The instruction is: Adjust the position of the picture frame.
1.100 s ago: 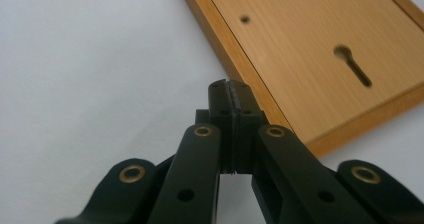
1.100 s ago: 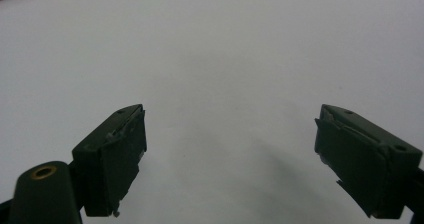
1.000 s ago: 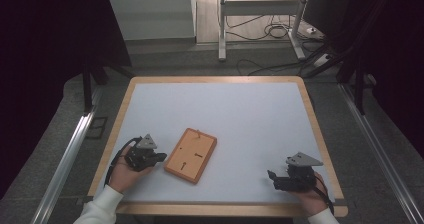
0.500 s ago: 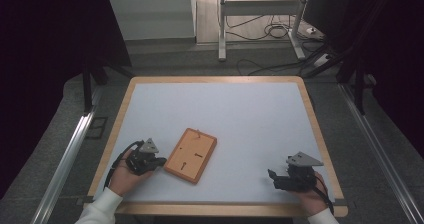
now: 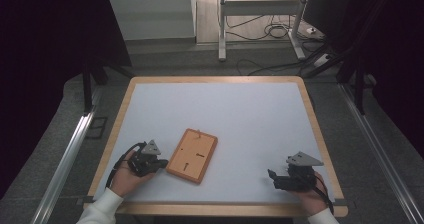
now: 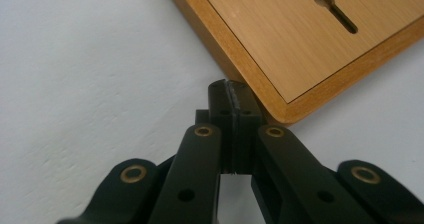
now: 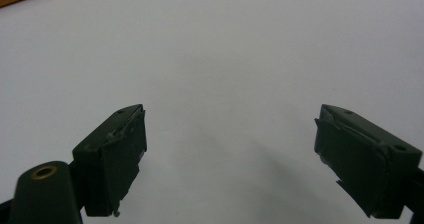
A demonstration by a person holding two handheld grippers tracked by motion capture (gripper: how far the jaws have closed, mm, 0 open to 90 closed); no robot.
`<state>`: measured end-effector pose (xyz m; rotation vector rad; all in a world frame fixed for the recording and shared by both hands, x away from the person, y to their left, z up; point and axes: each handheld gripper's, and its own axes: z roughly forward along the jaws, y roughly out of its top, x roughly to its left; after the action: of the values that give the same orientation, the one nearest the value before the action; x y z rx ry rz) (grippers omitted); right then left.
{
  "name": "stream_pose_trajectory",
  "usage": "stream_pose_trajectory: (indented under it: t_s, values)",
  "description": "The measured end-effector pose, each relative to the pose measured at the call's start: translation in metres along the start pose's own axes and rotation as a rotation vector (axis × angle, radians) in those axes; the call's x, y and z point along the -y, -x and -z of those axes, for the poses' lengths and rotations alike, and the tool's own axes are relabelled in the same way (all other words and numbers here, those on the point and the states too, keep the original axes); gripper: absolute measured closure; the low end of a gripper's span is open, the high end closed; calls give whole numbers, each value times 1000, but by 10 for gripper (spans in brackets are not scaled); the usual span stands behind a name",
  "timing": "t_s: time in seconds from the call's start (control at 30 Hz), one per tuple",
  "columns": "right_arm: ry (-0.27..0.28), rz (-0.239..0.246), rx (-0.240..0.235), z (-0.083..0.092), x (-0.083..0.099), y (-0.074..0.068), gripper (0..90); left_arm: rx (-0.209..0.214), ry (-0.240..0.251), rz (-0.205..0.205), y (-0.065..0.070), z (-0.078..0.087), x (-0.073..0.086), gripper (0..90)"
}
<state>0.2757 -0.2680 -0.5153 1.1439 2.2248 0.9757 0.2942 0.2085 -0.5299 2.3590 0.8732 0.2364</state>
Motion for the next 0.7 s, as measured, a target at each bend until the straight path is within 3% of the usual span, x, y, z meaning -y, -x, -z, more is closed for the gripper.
stream_pose_trajectory:
  t_s: [0.7]
  values:
    - [-14,-14,-26,-3,0,-1,135,58,5,-60,26,-11,-14,900]
